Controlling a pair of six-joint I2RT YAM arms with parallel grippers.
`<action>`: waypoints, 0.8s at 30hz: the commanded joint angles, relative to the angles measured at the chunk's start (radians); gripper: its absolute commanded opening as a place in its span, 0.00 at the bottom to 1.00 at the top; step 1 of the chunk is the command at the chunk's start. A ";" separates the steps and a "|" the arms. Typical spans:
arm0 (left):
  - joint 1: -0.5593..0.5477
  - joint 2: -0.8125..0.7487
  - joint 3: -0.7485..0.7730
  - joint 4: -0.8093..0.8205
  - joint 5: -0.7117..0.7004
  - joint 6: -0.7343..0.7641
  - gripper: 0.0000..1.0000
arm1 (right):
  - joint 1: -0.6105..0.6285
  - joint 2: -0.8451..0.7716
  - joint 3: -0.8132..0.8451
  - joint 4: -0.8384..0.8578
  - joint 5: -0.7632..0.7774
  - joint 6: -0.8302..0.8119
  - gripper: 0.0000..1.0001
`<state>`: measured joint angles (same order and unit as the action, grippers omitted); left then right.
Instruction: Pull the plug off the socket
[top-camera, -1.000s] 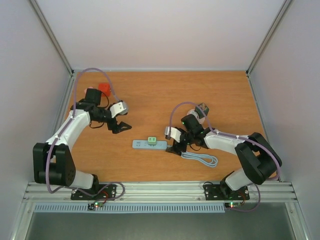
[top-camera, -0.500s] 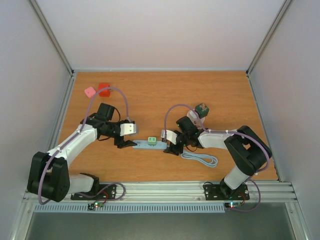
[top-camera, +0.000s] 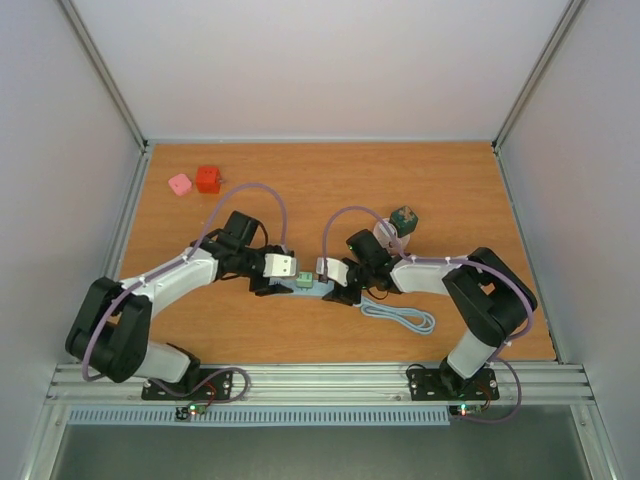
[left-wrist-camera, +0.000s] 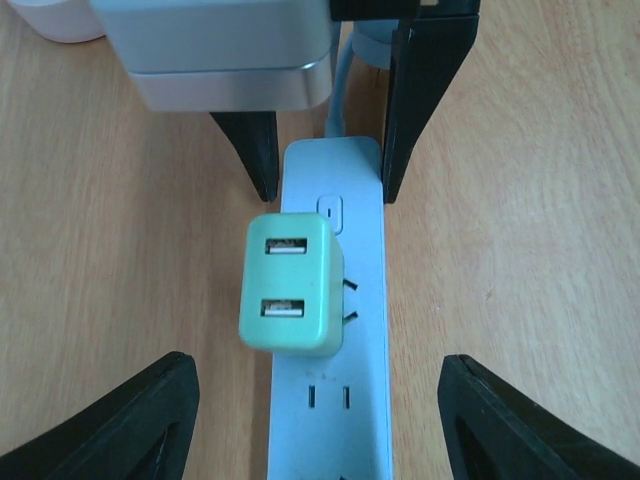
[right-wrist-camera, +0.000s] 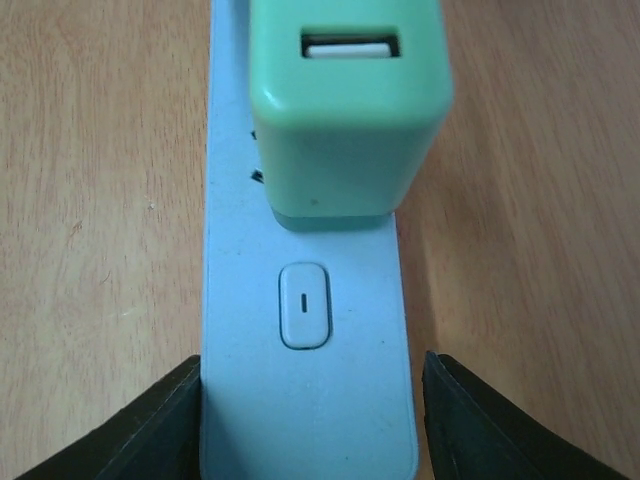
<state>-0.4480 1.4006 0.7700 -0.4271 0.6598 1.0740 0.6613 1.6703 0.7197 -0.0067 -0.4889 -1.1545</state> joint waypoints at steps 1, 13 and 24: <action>-0.029 0.039 0.021 0.107 -0.006 -0.006 0.67 | 0.008 0.016 0.028 0.033 0.002 -0.026 0.55; -0.049 0.118 0.035 0.185 -0.036 -0.056 0.64 | 0.014 0.012 0.013 0.028 -0.013 -0.033 0.45; -0.069 0.137 0.019 0.222 -0.027 -0.078 0.43 | 0.014 -0.009 -0.004 0.032 -0.021 -0.024 0.46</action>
<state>-0.4961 1.5249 0.7750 -0.2653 0.6147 0.9947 0.6682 1.6775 0.7223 -0.0067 -0.4915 -1.1656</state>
